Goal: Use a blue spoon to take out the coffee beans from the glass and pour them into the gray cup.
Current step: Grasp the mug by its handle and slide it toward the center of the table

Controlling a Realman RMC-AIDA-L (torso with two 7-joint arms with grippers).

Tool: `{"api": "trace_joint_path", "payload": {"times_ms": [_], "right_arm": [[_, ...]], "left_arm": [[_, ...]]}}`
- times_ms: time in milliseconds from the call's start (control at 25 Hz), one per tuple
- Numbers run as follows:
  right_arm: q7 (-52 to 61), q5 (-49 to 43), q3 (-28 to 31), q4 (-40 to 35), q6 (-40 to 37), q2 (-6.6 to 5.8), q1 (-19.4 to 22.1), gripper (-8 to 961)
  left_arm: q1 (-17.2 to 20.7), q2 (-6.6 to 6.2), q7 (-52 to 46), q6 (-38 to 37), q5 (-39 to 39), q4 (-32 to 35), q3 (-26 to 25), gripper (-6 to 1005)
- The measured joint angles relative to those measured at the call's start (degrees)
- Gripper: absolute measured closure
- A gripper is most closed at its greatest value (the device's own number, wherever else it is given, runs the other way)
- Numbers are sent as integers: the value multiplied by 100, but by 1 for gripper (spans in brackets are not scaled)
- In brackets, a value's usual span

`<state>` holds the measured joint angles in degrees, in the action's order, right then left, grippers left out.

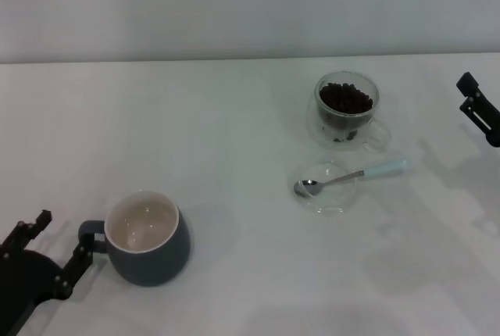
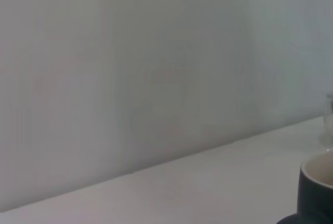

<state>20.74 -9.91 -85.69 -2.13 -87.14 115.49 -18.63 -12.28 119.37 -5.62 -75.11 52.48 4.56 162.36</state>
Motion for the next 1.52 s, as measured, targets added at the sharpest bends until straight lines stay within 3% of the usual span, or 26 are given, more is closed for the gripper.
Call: {"api": "trace_joint_path", "payload": {"times_ms": [160,480,720,920,1520], "right_arm": [[0,24,0,-10,8,0,0,79],[0,144,0,-16,20,0,-17,80],[-6,148,0,-16,91,0,-68,80],[-8,149,0,-16,115,0,-79,80],[-83,152,77,-22,120,-9,-68,81]], "left_arm": [[-96,0,34,49,1,26,1,296],[-258,12,31,181,43,61,1,540],[-361,16,48,189,70,206,-2,779],[-483,19,55,288,70,369,-3,863],[-945,35,568,1096,-163,968,51,869]]}}
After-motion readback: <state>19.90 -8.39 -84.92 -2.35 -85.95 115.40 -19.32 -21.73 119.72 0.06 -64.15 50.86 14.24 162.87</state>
